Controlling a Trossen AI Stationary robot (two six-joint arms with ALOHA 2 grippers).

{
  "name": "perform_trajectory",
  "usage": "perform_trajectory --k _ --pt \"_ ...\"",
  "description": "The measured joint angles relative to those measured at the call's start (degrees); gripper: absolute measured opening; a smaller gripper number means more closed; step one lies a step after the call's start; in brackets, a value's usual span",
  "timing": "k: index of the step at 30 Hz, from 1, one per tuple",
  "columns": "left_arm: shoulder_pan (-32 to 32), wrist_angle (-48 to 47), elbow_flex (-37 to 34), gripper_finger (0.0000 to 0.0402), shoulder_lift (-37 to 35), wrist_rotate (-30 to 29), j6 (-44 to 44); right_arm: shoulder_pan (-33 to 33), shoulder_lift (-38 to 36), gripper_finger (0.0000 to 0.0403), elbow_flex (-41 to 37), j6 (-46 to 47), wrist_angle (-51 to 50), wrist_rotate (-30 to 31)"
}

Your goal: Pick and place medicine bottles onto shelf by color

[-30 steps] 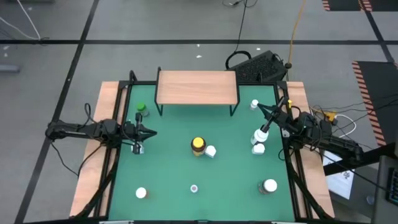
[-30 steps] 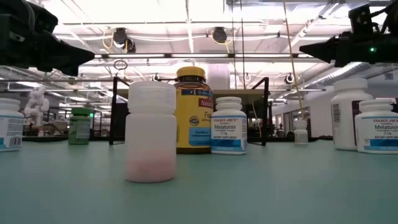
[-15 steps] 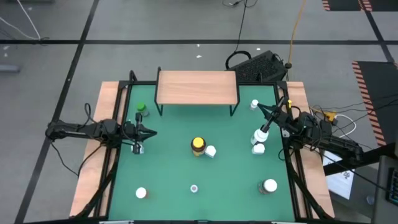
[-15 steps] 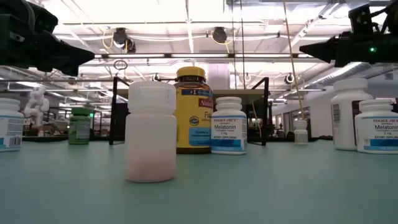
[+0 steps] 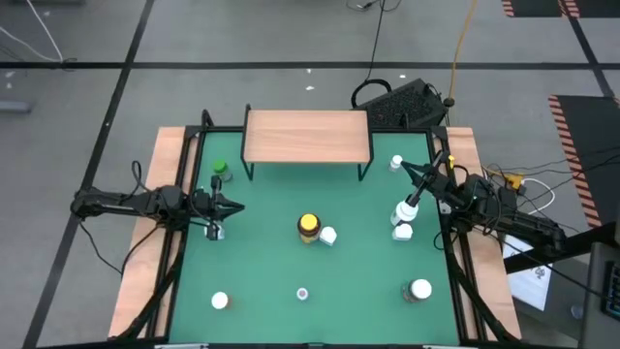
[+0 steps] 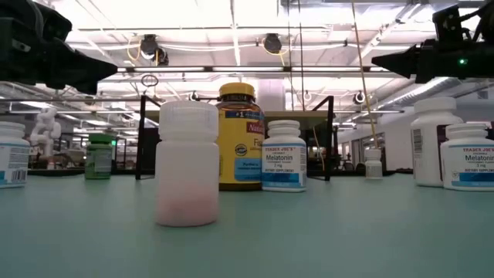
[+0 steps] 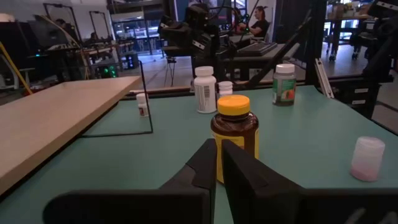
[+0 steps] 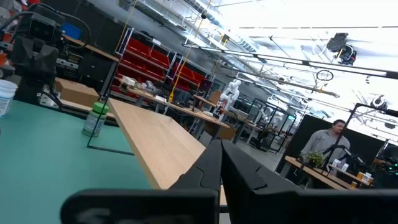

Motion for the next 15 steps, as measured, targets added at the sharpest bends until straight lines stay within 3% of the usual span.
perform_trajectory --k 12,15 --pt "0.0 0.0 0.0 0.0026 0.0 0.0 0.0 0.0 0.0 0.0000 0.0 0.0 0.1 0.2" --pt "0.0 0.0 0.0 0.0026 0.0 0.0 0.0 0.0 0.0 0.0000 0.0 0.0 0.4 4.2"
